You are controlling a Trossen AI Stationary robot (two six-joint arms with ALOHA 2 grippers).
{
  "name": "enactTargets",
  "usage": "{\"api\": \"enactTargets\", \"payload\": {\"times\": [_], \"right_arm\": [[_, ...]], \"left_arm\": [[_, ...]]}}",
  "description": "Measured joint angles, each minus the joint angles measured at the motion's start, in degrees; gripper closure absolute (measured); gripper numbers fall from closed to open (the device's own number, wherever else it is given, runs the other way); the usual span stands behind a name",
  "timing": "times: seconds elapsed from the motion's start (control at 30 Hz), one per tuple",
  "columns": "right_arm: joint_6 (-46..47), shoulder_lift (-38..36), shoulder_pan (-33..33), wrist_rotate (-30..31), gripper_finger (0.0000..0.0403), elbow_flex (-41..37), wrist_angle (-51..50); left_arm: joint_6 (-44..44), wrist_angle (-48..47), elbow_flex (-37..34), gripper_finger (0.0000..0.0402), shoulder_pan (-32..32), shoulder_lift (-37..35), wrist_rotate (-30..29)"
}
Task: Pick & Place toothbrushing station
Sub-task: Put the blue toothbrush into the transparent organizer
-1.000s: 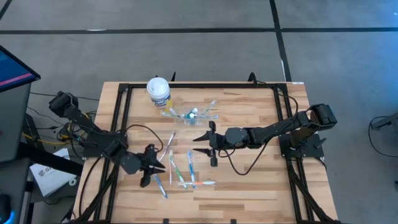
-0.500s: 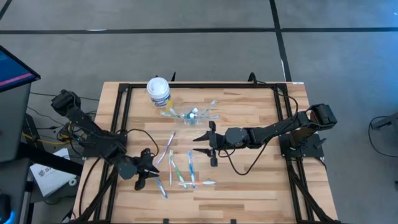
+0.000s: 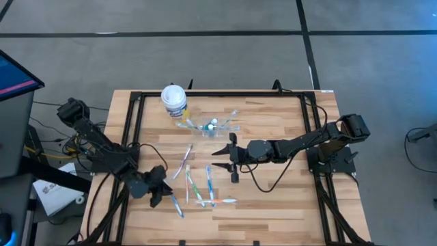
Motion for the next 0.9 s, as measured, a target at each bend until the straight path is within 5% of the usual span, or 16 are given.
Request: {"api": "enactTargets", "payload": {"times": [0.9], "right_arm": [[1.1,0.0,0.0,0.0,0.0244,0.0,-2.96]], "left_arm": [[-12.27,-0.11,0.0,0.0325,-2.62,0.11,6.68]]}}
